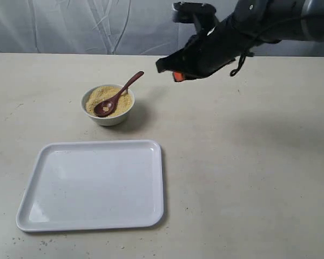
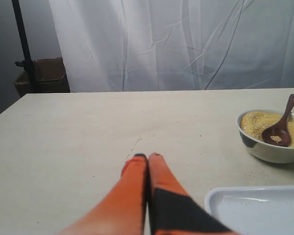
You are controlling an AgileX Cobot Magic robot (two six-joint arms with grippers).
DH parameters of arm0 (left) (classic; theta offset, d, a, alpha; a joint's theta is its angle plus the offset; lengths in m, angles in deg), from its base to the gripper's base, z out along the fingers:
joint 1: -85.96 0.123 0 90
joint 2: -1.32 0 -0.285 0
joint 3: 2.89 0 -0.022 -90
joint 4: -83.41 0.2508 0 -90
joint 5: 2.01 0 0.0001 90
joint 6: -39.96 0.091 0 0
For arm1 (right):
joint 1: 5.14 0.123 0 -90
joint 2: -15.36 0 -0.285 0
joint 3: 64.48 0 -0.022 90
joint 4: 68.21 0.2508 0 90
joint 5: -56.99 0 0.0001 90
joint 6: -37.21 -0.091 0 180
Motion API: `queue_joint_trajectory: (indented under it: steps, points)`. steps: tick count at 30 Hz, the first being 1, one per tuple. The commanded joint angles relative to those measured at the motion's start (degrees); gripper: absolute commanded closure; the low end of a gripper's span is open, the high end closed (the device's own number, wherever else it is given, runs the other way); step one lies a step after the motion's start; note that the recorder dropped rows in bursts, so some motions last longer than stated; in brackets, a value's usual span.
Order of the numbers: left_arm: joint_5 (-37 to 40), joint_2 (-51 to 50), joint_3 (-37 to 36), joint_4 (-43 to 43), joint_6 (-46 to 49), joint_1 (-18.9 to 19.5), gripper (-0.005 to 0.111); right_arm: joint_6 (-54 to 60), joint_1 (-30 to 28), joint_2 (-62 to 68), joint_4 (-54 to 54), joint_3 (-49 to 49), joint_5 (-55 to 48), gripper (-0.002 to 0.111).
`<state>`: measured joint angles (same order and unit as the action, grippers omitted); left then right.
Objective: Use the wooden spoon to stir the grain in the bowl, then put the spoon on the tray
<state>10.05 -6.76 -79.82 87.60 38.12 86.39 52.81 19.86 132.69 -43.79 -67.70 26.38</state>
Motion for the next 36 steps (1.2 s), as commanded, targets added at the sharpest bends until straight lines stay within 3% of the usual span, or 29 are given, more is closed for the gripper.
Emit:
queue_joint_trajectory:
  steps: [1,4,6,9,14,18,24,28,30,31,32,33,35,36]
  points:
    - [-0.2,0.3,-0.3,-0.1,-0.1,0.0,0.106,-28.2,-1.1,-1.5,-12.4,1.0,6.9,0.108]
    - [-0.2,0.3,-0.3,-0.1,-0.1,0.0,0.106,-19.0,1.8,-1.8,4.4,5.3,16.1,0.109]
    - [-0.3,0.3,-0.3,-0.1,-0.1,0.0,0.106,-5.3,4.3,-1.1,15.9,7.3,17.1,0.109]
    - [-0.3,0.3,-0.3,-0.1,-0.1,0.0,0.106,12.5,6.0,1.0,32.8,7.7,11.5,0.109]
    - [-0.3,0.3,-0.3,-0.1,-0.1,0.0,0.106,49.5,4.7,2.5,75.5,8.5,-5.8,0.109]
    - [-0.3,0.3,-0.3,-0.1,-0.1,0.0,0.106,50.9,4.7,2.8,75.5,8.8,-8.7,0.109]
    - [-0.3,0.3,-0.3,-0.1,-0.1,0.0,0.106,47.5,5.3,2.8,74.3,11.3,6.2,0.109]
    - [-0.3,0.3,-0.3,-0.1,-0.1,0.0,0.106,46.6,5.3,1.6,46.7,9.8,-2.5,0.109]
    - [-0.3,0.3,-0.3,-0.1,-0.1,0.0,0.106,38.0,5.3,0.7,31.8,8.6,-5.2,0.109]
    - [-0.3,0.3,-0.3,-0.1,-0.1,0.0,0.106,23.8,4.9,-0.7,14.0,7.6,-2.1,0.109]
    - [-0.3,0.3,-0.3,-0.1,-0.1,0.0,0.106,15.9,4.3,-1.2,7.7,7.3,-0.6,0.109]
    - [-0.3,0.3,-0.3,-0.1,-0.1,0.0,0.106,-4.5,2.2,-2.5,-2.9,6.7,3.6,0.109]
    - [-0.3,0.3,-0.3,-0.1,-0.1,0.0,0.106,-16.2,-0.2,-4.9,-2.0,7.8,12.0,0.109]
    - [-0.3,0.3,-0.3,-0.1,-0.1,0.0,0.106,-16.0,-0.1,-5.7,-1.1,9.4,17.2,0.109]
